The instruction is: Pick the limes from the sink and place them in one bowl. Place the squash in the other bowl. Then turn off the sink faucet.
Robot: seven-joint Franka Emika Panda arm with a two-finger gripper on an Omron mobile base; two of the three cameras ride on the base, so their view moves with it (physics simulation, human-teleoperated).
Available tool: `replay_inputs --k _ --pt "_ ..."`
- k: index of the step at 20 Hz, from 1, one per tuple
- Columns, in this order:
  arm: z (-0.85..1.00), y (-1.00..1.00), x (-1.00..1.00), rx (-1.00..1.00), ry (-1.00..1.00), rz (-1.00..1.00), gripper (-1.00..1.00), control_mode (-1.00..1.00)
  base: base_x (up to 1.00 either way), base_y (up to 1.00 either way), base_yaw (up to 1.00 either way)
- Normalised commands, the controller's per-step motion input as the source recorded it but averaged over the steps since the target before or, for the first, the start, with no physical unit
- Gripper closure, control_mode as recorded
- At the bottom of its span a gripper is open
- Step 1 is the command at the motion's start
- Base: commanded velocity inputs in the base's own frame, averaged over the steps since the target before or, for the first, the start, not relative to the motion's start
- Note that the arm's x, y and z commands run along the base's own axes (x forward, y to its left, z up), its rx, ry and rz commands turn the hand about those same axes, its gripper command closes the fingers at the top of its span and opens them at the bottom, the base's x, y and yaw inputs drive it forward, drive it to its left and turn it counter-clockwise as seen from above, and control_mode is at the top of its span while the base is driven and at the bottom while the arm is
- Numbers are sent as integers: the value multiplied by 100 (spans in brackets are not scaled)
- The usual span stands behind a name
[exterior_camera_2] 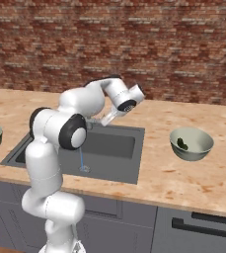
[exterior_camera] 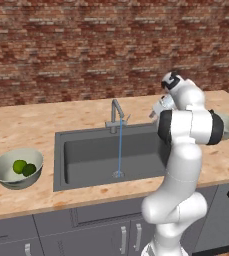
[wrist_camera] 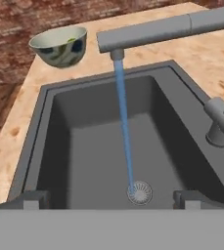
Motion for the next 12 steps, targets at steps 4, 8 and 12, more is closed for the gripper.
replay_inputs --k 4,8,12 --pt "-25 0 5 0 -29 18 -100 -100 0 0 0" --pt "-10 0 13 0 -23 16 -100 -100 0 0 0" --pt "-1 0 23 0 -7 12 -100 -100 0 0 0"
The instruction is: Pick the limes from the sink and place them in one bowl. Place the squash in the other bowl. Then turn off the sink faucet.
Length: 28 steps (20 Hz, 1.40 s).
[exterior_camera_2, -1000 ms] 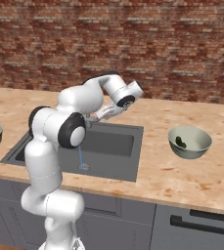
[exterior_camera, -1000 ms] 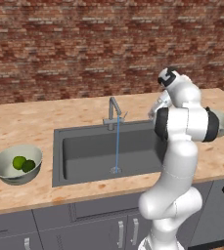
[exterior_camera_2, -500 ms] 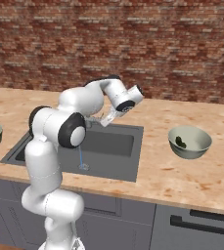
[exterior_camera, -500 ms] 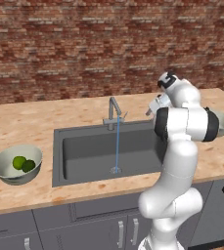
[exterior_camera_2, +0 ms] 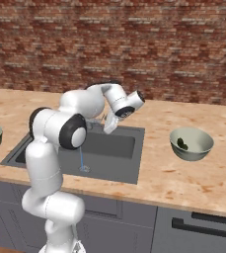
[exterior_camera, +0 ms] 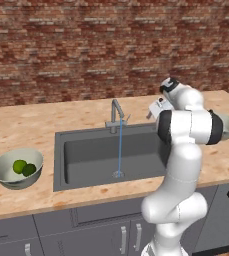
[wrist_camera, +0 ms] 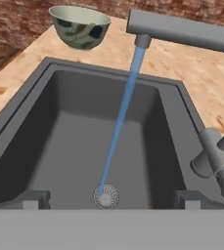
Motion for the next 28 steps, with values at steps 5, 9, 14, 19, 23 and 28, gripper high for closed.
replay_inputs --k 5,9,14,19,23,28 --pt "0 0 45 0 10 8 -100 -100 0 0 0" --pt "0 0 55 0 20 2 -100 -100 0 0 0" --pt "-4 0 51 0 12 0 -100 -100 0 0 0" --pt "-27 0 38 0 0 0 -100 -100 0 0 0" --pt "-36 0 28 0 0 0 -100 -100 0 0 0" --pt "-33 0 25 0 0 0 -100 -100 0 0 0"
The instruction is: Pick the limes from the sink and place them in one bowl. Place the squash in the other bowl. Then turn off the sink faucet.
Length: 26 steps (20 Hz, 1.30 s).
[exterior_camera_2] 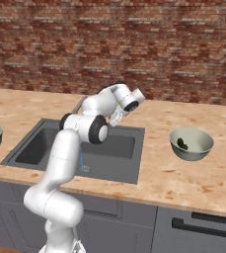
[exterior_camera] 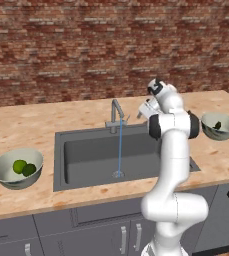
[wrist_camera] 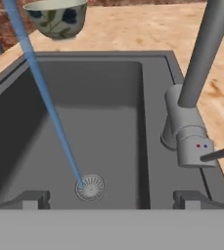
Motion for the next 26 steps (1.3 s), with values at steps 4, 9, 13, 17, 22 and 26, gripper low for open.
replay_inputs --k 4,9,13,17,22,26 --pt "-19 11 24 0 0 0 -100 -100 0 0 0" --pt "-12 33 26 0 0 0 -100 -100 0 0 0" --pt "-27 28 21 0 3 0 -100 -100 0 0 0" --pt "-32 17 24 0 7 0 -100 -100 0 0 0" --pt "-13 20 27 0 2 0 -100 -100 0 0 0" --pt "0 47 37 0 0 0 -100 -100 0 0 0"
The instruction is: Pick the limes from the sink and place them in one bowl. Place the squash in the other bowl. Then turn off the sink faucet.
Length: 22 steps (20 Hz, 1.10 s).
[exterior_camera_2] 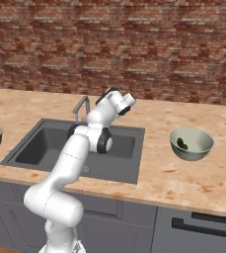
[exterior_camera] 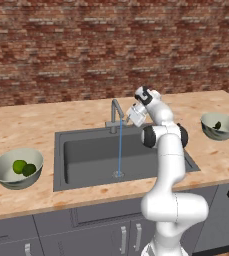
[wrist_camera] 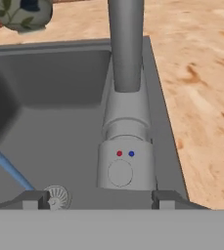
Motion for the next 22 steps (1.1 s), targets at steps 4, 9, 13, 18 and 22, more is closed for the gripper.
replay_inputs --k 4,9,13,18,22 --pt "2 62 28 -6 0 0 -100 -100 0 0 0" --pt "32 99 9 -26 10 -3 -100 -100 0 0 0" --pt "49 100 1 -38 5 -3 -100 -100 0 0 0" --pt "41 100 0 -29 0 2 -100 -100 0 0 0" --pt "30 100 -9 -18 0 9 -100 -100 0 0 0"
